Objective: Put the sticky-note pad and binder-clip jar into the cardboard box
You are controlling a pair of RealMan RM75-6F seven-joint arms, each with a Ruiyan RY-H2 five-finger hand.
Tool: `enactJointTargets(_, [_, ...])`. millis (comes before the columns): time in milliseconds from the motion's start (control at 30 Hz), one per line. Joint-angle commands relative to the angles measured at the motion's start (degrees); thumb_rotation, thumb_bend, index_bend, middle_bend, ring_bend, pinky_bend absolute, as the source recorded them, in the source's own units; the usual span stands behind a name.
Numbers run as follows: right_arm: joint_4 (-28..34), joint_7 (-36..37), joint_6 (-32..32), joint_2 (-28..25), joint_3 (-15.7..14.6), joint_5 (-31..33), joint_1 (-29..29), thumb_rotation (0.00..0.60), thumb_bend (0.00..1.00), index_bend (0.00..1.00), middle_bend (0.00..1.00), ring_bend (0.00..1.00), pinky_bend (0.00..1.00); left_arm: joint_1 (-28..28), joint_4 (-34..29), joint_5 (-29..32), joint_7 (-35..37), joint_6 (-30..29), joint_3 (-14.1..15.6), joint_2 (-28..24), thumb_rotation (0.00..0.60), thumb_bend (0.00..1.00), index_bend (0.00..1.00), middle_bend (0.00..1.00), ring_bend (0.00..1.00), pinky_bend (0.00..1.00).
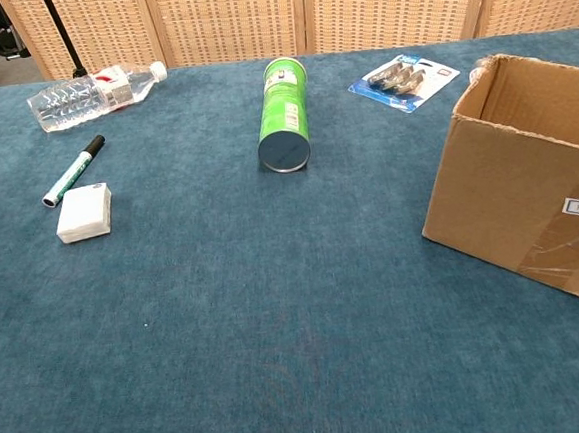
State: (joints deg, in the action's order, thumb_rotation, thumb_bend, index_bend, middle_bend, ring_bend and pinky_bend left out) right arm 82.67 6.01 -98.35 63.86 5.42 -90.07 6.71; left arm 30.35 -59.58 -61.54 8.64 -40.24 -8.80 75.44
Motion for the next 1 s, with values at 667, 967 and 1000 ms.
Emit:
enactJointTargets(667, [0.4, 1.3, 0.4, -0.8, 1.5, 0.4, -1.1, 0.6, 0.0, 0.0, 0.0, 0.0, 0.01, 3.8, -41.6, -37.2, -10.7, -19.9, 2.6, -11.1, 0.6, 0.08, 0.6, 0.45, 0.4, 0.51])
enactJointTargets(967, [0.3, 2.2, 1.0, -1.0, 2.0, 0.7, -1.2, 0.6, 0.0, 0.0, 0.0, 0.0, 0.01, 10.4, -43.6, -31.0, -28.9, -8.1, 2.0, -1.2, 0.6, 0.08, 0.6, 0.45, 0.4, 0.51])
enactJointTargets(1000, [0.3, 2.3, 1.0, -1.1, 2.0, 0.7, -1.2, 0.6, 0.0, 0.0, 0.0, 0.0, 0.01, 10.7, -43.3, -30.3, -30.4, -7.7, 2.1, -0.1, 0.6, 0.08, 0.6, 0.45, 0.4, 0.51])
